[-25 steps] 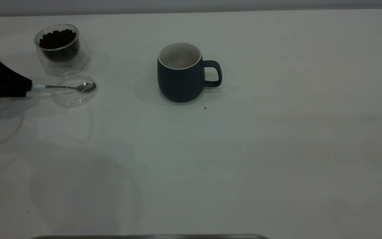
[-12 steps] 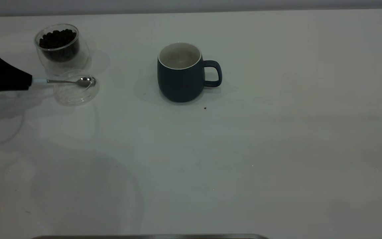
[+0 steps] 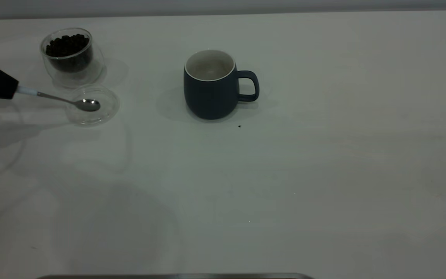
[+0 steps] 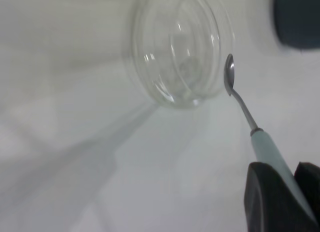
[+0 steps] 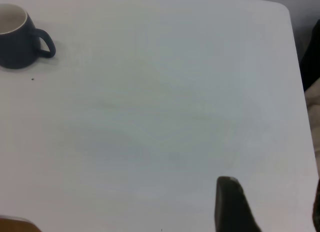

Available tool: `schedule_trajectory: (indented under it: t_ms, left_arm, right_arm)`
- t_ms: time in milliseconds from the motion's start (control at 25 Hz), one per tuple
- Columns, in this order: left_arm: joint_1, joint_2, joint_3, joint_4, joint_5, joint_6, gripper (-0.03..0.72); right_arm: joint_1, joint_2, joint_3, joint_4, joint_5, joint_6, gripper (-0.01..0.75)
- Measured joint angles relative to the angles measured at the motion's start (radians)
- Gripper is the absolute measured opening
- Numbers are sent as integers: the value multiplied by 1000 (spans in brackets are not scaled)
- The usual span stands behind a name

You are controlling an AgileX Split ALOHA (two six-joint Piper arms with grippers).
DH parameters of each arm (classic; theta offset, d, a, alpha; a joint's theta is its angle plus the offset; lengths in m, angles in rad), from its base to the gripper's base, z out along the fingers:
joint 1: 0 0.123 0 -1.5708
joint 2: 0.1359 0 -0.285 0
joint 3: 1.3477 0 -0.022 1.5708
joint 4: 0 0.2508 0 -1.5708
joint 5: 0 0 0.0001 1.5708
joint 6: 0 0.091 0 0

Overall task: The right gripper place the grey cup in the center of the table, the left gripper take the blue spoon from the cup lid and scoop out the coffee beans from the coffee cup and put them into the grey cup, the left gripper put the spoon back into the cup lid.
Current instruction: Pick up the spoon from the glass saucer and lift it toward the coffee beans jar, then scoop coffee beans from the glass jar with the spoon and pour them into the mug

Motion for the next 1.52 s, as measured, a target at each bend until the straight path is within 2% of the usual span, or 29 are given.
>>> schedule_trajectory:
  t_ms: [240,560,680,920,1200,1520]
  left_arm:
    - [0,-58,-23,-62,87,-9,134]
    - [0,-77,-304,-88,99,-157,134]
    - [0,-77,-362,-68,87,-195,134]
    - [0,-7,-380,-36,59,-233,134]
    - [0,77,-380,-90,-27,-236,134]
    - [0,125,-380,-99,-20,-236,134]
  right_arm:
    - [0,0,0,0,0,0,358]
    - [0,0,0,0,0,0,358]
    - [0,0,0,0,0,0,358]
    - [0,0,0,0,0,0,358]
    - [0,0,0,0,0,1,358]
    - [0,0,0,0,0,1,358]
